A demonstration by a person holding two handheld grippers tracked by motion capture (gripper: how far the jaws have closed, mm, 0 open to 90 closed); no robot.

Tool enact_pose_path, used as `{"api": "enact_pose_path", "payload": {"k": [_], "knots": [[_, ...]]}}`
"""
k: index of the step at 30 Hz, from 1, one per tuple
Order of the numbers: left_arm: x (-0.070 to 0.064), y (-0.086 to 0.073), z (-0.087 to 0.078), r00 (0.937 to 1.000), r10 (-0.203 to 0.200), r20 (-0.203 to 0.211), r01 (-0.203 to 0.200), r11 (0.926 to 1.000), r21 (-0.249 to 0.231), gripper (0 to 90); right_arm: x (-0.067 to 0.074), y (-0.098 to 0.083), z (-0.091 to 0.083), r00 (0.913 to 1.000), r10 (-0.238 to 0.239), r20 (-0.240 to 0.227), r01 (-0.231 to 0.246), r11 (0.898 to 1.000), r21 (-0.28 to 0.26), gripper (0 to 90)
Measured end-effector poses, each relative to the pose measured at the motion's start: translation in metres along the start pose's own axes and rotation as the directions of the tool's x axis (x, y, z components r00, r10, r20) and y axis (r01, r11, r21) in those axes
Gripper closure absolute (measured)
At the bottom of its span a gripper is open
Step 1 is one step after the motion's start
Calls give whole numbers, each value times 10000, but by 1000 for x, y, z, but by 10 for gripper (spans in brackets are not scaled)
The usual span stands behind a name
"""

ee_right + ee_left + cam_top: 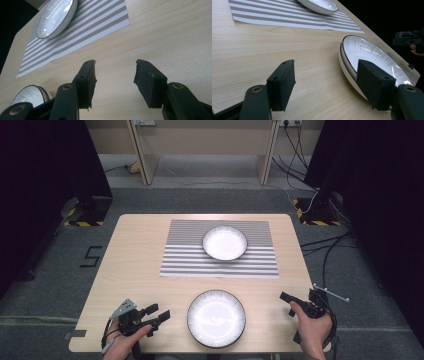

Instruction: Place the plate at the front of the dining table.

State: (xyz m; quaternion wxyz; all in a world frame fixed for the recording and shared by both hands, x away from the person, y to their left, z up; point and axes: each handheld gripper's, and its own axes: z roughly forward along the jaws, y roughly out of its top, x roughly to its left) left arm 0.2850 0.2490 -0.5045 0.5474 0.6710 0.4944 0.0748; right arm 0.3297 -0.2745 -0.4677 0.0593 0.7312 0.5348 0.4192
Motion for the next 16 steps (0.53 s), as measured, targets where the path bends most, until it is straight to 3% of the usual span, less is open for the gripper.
{"api": "enact_pose_path", "payload": {"k": [9, 16], "knots": [[0, -1, 1, 10000, 14, 25, -14, 10000, -1, 309, -7, -10, -7, 9998, -107, 181, 107, 9999, -21, 503], [0, 0, 1, 10000, 41, 27, -41, 10000, 40, 309, -3, -6, -11, 10000, -43, -41, 43, 10000, -68, 499]]}}
